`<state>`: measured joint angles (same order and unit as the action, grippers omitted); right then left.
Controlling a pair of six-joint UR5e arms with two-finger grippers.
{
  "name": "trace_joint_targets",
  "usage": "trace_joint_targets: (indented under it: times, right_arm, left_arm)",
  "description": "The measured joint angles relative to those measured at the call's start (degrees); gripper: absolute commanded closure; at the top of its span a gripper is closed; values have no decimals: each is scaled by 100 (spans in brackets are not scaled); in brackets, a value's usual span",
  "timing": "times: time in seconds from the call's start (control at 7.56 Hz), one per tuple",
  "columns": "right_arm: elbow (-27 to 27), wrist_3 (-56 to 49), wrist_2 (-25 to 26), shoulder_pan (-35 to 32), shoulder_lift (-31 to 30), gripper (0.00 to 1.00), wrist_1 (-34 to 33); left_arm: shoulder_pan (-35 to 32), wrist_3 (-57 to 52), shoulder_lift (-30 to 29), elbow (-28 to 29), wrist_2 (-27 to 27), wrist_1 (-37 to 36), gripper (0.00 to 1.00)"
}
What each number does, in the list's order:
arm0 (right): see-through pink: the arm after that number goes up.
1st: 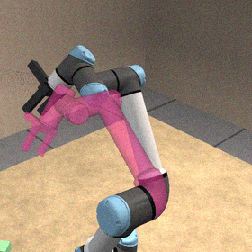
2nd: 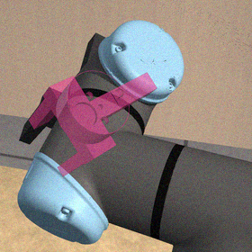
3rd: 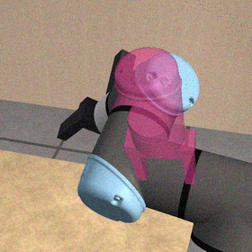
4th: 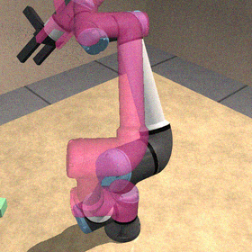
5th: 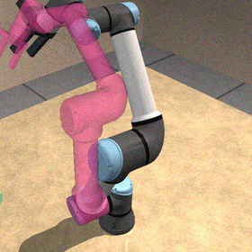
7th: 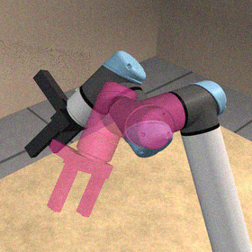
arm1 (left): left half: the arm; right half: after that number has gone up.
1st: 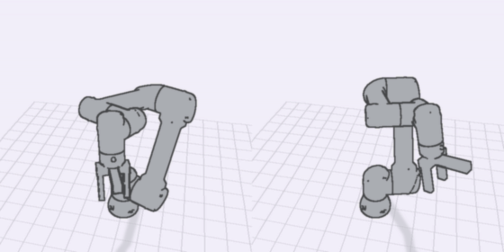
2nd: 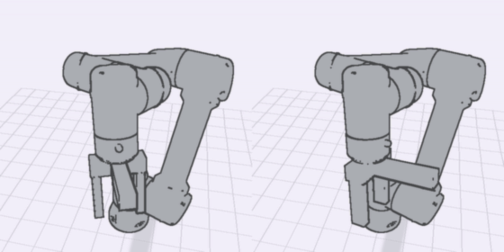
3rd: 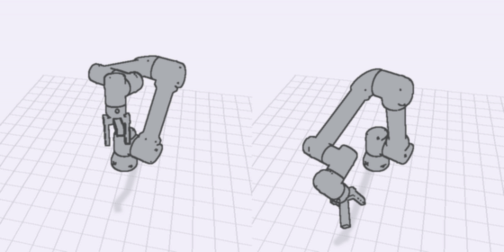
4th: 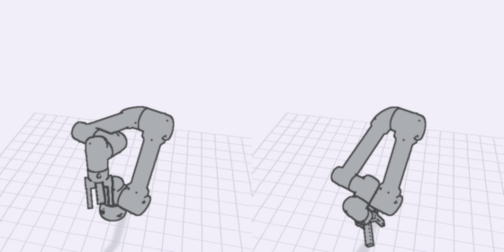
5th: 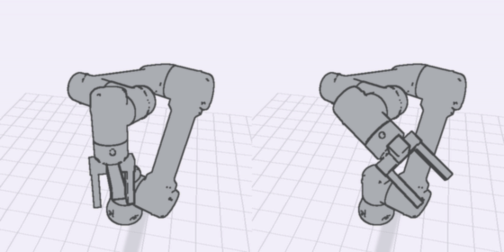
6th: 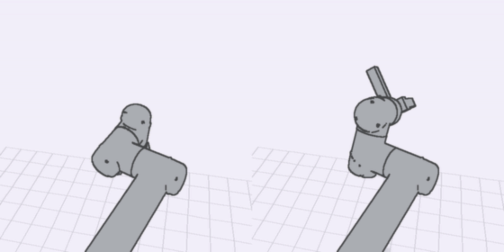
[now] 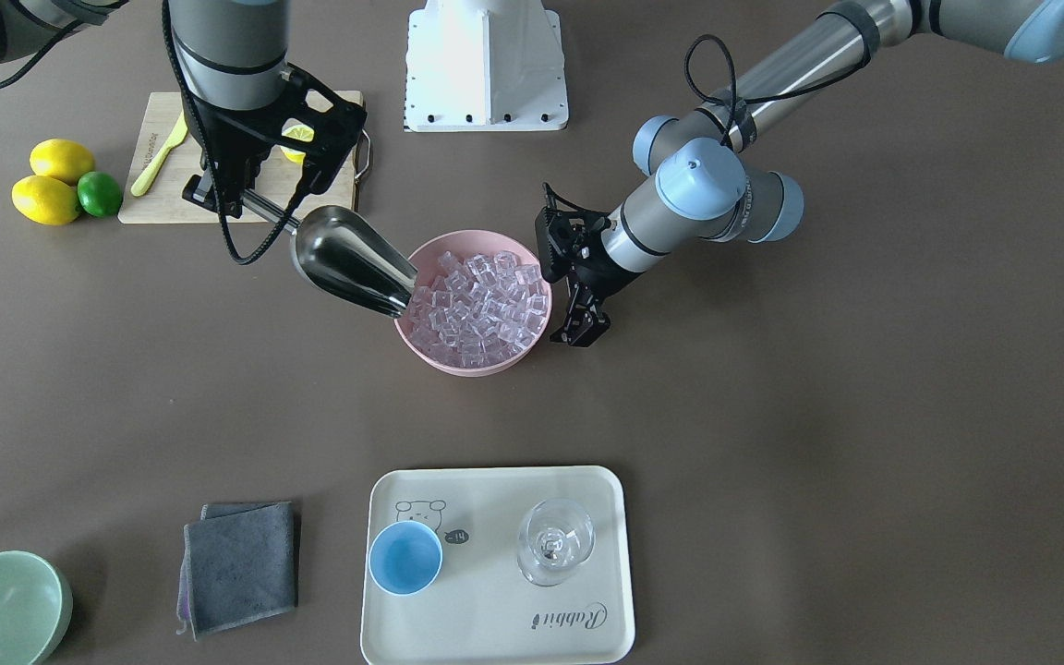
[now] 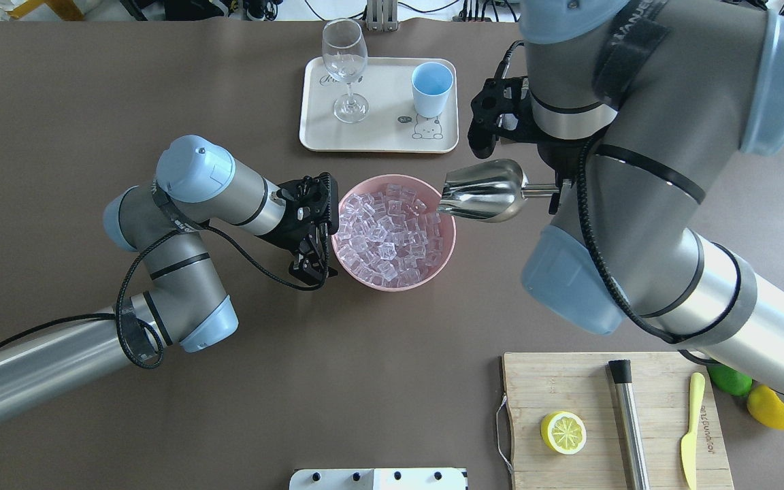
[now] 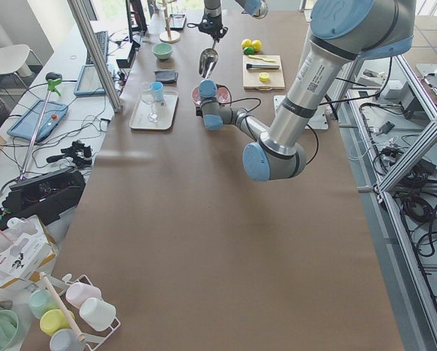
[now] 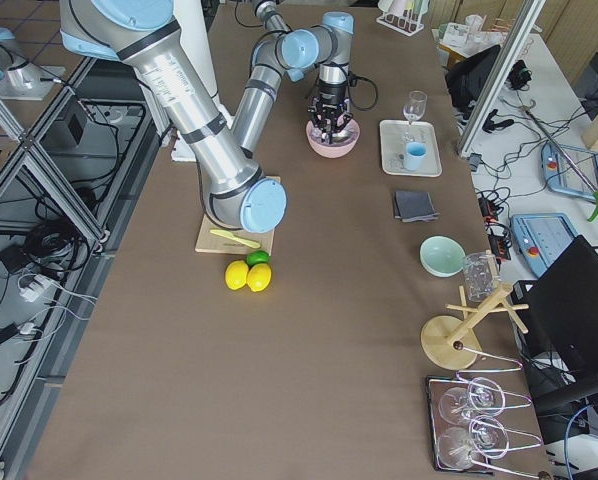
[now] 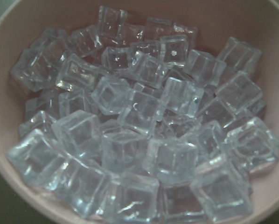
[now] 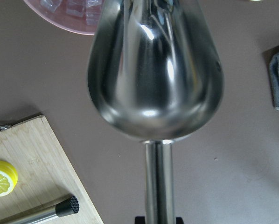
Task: Put ice in cup with scoop
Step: 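Bring the metal scoop over the pink bowl while the left gripper holds it, then lower the scoop into the ice cubes with the right gripper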
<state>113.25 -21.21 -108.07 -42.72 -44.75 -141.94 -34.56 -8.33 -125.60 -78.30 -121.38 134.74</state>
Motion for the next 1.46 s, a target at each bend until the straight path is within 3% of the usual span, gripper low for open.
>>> trace_joint_targets:
  times: [0.4, 1.46]
  right_arm:
    - [-513, -195, 491, 345, 386, 100, -356]
    - [-2014, -260, 979, 757, 1295, 100, -530]
  left_arm:
    - [8, 11, -6, -1, -52, 22, 2]
    - [32, 208, 73, -28, -63, 157, 2]
